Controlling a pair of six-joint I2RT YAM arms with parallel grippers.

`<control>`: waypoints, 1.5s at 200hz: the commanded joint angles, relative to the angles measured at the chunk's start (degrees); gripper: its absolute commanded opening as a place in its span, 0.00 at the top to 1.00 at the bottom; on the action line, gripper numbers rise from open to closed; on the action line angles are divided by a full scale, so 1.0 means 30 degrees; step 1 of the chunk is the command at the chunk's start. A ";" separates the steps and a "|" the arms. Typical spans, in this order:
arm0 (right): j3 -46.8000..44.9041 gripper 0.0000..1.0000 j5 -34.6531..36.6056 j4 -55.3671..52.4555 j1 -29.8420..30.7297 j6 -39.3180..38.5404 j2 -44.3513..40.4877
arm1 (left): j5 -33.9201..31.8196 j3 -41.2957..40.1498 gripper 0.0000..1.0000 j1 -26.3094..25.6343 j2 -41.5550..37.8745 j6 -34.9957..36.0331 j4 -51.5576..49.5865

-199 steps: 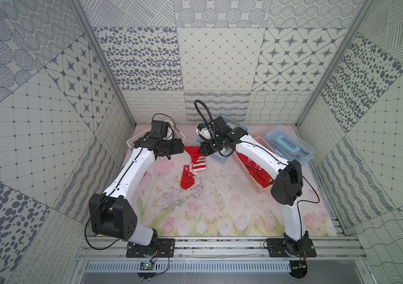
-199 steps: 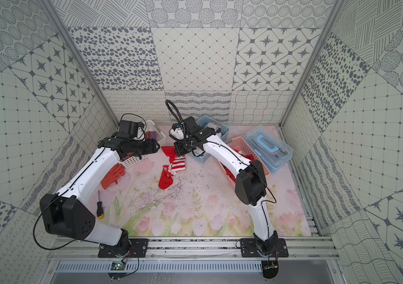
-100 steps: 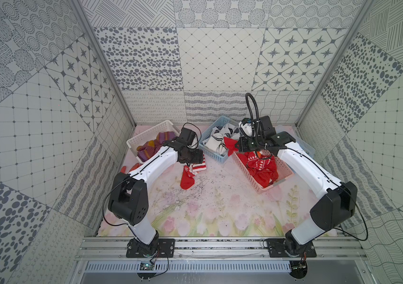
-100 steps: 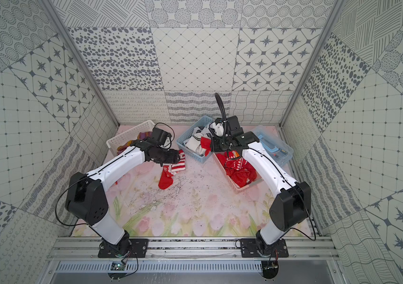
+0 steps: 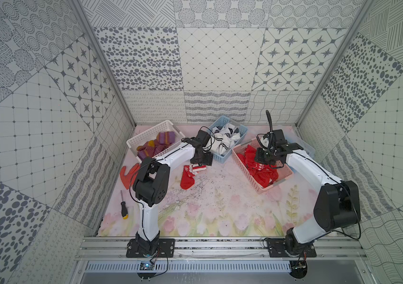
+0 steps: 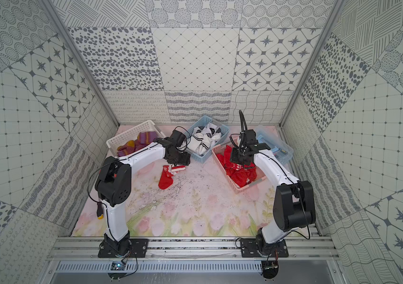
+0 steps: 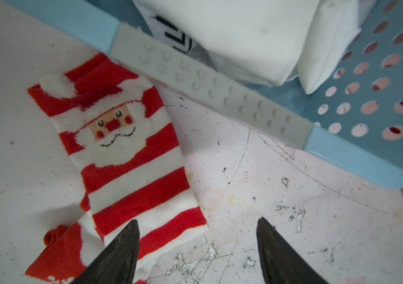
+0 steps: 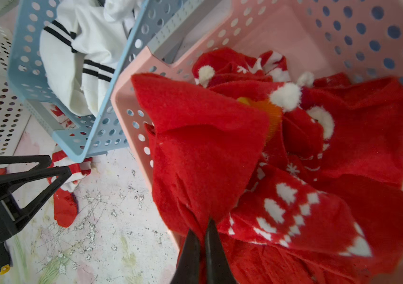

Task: Sort the socks into the basket by color
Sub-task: Place the sock in the bin, then pick up the sock from the center of the board.

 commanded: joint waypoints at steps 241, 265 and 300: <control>0.2668 0.02 -0.1375 -0.1443 0.1768 0.0426 -0.2018 | -0.0105 -0.0649 1.00 -0.0138 -0.3654 0.0414 -0.0712; 0.2936 0.02 -0.1785 -0.1229 0.2590 0.0447 -0.1905 | 0.0986 -0.0958 1.00 -0.0133 -0.4977 0.0203 -0.0509; 0.3387 0.02 -0.3297 -0.0398 0.3999 0.0731 -0.1315 | 0.2999 -0.1286 1.00 -0.0131 -0.6507 -0.0649 0.0167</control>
